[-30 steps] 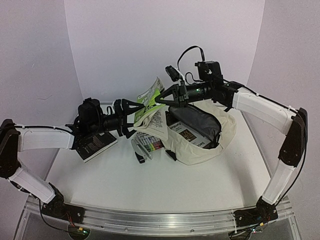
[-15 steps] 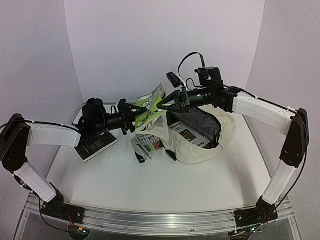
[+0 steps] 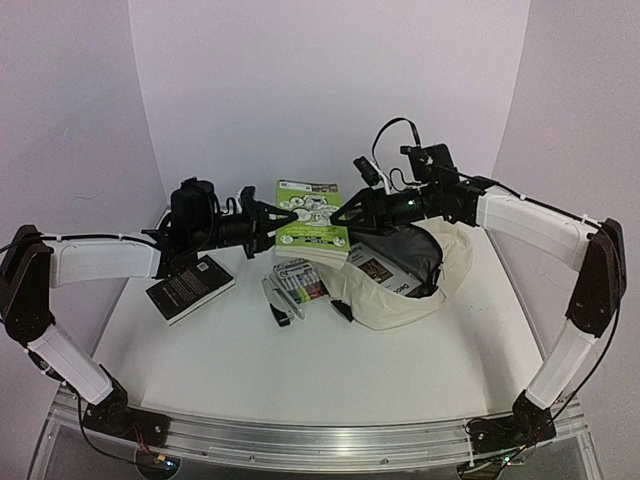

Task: Pack the student bag
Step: Pick up the book from the center of the board, then place the book in the student bag.

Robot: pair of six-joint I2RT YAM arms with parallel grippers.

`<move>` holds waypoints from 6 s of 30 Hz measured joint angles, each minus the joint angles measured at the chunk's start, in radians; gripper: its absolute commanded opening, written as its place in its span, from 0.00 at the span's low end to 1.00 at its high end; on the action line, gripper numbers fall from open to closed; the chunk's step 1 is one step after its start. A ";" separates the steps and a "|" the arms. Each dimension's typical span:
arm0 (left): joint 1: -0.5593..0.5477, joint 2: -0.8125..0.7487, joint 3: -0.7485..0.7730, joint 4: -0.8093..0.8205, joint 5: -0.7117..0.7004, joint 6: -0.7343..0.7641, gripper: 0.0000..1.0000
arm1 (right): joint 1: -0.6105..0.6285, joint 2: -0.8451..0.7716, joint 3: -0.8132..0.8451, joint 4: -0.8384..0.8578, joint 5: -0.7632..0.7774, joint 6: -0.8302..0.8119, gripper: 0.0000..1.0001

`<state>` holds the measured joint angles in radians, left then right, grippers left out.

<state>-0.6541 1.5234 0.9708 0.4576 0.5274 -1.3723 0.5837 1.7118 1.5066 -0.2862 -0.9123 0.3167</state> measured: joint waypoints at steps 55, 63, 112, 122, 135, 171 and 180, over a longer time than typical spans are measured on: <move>-0.304 0.103 0.800 -1.245 -0.116 1.432 0.12 | -0.067 -0.151 0.160 -0.605 -0.036 -1.116 0.25; -0.309 0.101 0.799 -1.193 -0.250 1.323 0.90 | -0.035 -0.151 0.160 -0.623 0.043 -1.084 0.00; -0.064 0.231 0.599 -0.294 0.011 0.089 0.62 | 0.206 -0.138 -0.657 1.467 1.093 -1.840 0.01; -0.065 0.340 0.620 -0.245 0.025 0.048 0.07 | 0.230 -0.103 -0.673 1.486 1.117 -1.866 0.34; -0.036 0.254 0.467 -0.274 -0.031 0.041 0.00 | 0.162 -0.304 -0.642 0.928 1.125 -1.518 0.98; 0.036 -0.065 0.156 -0.434 -0.186 0.072 0.00 | -0.034 0.361 0.221 -0.325 1.062 -0.880 0.00; 0.036 -0.052 0.122 -0.413 -0.096 0.063 0.00 | -0.060 0.364 0.476 -0.506 0.846 -0.672 0.00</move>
<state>-0.6182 1.4710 1.0924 0.0445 0.4317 -1.3093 0.5236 2.0762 1.9822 -0.7918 -0.0660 -0.3551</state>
